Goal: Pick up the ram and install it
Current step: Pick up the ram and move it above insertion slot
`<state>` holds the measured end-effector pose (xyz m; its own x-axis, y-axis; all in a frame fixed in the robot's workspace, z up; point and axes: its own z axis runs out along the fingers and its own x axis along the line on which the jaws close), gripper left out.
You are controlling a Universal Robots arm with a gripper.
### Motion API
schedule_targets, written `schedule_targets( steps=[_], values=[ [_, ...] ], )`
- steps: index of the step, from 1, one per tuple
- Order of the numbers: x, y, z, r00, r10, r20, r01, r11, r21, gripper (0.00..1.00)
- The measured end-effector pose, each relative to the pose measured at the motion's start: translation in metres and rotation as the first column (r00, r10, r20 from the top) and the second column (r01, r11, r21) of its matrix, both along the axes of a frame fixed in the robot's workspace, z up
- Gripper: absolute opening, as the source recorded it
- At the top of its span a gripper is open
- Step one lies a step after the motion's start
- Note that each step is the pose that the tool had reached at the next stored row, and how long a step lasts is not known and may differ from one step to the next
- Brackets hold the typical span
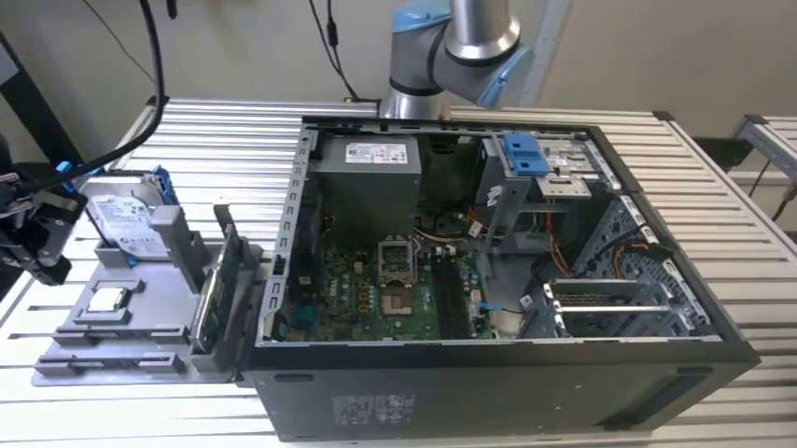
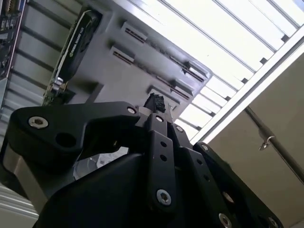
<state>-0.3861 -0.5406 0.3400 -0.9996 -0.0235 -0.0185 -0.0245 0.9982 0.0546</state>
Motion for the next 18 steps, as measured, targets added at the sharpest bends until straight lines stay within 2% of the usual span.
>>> schedule_targets(
  steps=[4,9,18],
  values=[
    [0.0,0.0,0.0,0.9991,0.042,0.0,-0.042,0.9991,-0.0001,0.11],
    [0.0,0.0,0.0,0.9958,0.092,0.0,-0.092,0.9958,-0.0001,0.11],
    [0.0,0.0,0.0,0.9848,0.174,0.0,-0.174,0.9848,0.0,0.11]
  ],
)
